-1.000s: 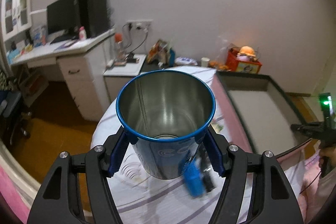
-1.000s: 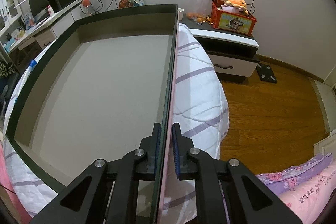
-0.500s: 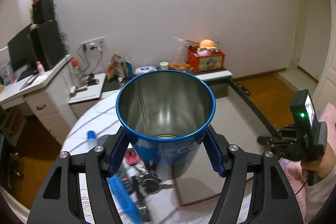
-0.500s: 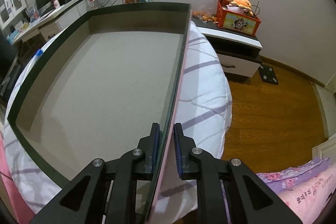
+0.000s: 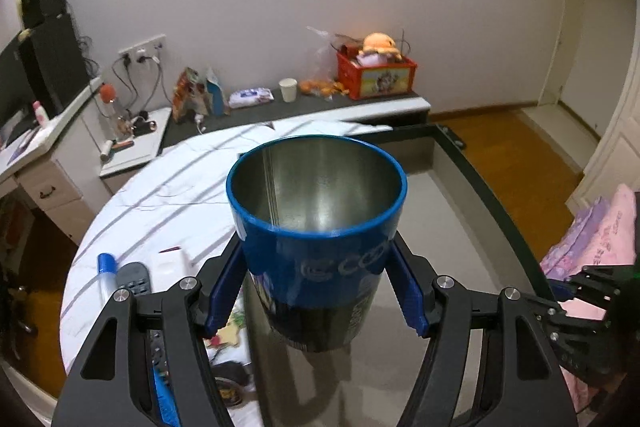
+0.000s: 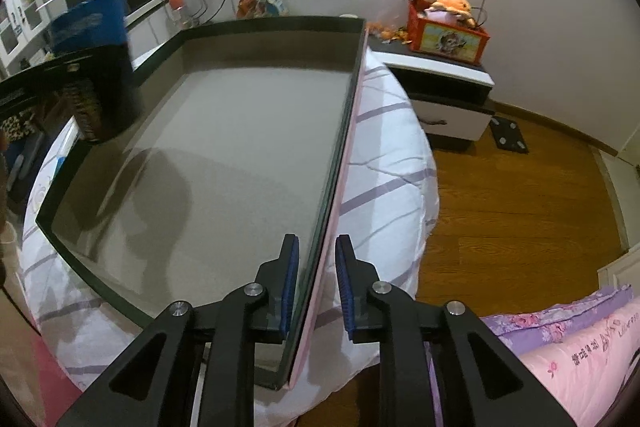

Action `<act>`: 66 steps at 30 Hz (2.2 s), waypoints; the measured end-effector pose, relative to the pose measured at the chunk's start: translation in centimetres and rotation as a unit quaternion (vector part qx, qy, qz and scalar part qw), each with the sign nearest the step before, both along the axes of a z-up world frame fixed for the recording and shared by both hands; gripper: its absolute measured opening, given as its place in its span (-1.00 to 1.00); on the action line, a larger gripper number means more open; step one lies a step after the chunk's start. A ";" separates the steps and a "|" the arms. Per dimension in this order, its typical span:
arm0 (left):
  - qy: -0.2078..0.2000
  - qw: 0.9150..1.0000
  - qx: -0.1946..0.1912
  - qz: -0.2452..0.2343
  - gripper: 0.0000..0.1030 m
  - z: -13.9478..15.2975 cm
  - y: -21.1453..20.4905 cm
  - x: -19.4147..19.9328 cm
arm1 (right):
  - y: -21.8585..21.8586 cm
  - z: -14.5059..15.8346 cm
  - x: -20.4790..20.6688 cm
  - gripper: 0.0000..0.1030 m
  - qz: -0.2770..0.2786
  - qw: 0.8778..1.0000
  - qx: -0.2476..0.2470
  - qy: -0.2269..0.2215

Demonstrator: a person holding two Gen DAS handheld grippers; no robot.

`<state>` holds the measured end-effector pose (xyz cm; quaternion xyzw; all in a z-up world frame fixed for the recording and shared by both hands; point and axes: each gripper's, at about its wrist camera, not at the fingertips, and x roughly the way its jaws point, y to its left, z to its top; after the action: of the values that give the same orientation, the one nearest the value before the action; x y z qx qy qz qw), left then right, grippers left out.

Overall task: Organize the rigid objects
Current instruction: 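Carry the blue cup into the tray with the left gripper and release it, then move the left gripper to the blue highlighter and grasp it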

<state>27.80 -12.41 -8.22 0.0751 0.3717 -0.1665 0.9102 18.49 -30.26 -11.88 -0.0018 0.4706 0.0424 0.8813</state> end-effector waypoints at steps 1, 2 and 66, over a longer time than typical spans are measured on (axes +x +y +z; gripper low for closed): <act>-0.001 1.000 -0.003 -0.003 0.32 -0.2 -0.3 0.2 | -0.1 -0.1 -0.1 -0.64 -0.002 1.000 0.007 0.000; 0.000 1.000 -0.004 -0.004 0.32 -0.3 -0.6 0.4 | -0.3 -0.1 -0.1 -0.64 -0.002 1.000 0.010 -0.002; 0.004 0.990 -0.078 0.122 0.99 -1.6 18.2 -8.7 | 0.8 -0.1 -0.2 -0.63 -0.053 0.999 -0.002 -0.010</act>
<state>19.08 5.83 -9.80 -0.0423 0.3674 -0.0833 0.9254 18.30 -29.50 -11.97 0.0204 0.4612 -0.0051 0.8871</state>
